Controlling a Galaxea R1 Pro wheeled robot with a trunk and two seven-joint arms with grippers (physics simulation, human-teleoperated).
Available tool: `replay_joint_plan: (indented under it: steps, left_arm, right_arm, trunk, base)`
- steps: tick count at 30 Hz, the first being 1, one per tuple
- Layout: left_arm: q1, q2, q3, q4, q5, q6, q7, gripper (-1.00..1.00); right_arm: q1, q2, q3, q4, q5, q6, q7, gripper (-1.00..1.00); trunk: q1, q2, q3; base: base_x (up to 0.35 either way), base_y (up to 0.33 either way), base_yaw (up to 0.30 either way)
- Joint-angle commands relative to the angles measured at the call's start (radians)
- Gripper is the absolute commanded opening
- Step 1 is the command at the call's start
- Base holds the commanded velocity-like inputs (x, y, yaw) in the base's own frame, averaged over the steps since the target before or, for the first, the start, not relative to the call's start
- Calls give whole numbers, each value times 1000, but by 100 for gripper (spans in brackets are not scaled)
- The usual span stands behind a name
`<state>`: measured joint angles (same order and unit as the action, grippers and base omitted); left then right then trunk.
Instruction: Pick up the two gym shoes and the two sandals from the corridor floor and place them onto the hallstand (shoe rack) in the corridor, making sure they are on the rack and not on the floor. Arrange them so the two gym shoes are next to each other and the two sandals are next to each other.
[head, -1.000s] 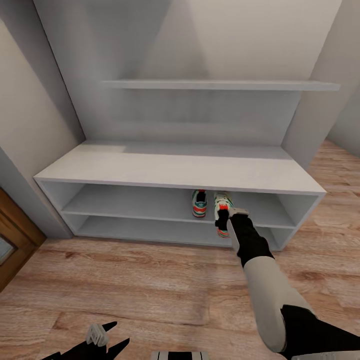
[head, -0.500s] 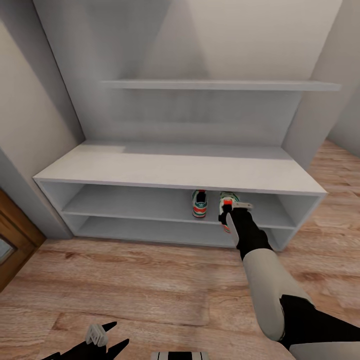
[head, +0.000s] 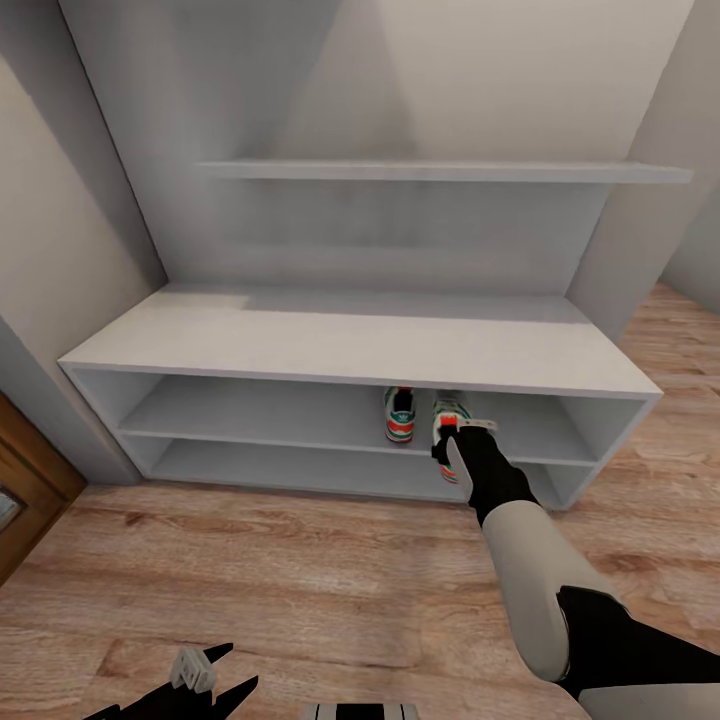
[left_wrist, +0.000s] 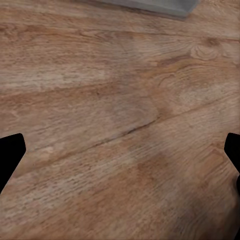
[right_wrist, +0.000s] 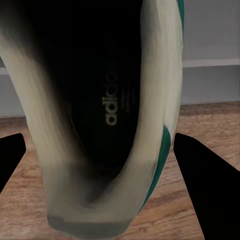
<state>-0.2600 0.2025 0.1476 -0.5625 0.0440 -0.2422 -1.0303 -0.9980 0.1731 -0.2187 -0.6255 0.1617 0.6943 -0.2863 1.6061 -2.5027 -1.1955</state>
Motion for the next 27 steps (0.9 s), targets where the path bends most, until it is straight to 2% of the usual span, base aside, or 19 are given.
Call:
replay_joint_plan:
  steps: [1, 9, 15, 27]
  left_arm:
    - [-1, 0, 1, 1, 1, -5, -4, 100]
    - [0, 0, 1, 1, 1, -5, -4, 100]
    - [-1, 0, 1, 1, 2, -5, -4, 100]
    - [0, 0, 2, 1, 3, -5, -4, 100]
  right_arm:
    - [-1, 1, -5, -1, 10, 5, 4, -100]
    - [-1, 1, -4, -1, 11, 4, 4, -100]
    - [-1, 1, -4, 0, 11, 4, 5, -100]
    - [-1, 1, -4, 1, 11, 4, 7, -100]
  trunk:
    - [0, 0, -1]
    - [0, 0, -1]
    - [0, 0, -1]
    - [0, 0, -1]
  base:
    - [3, 0, 0]
    - [1, 0, 0]
    - [154, 0, 0]
    - [53, 0, 0]
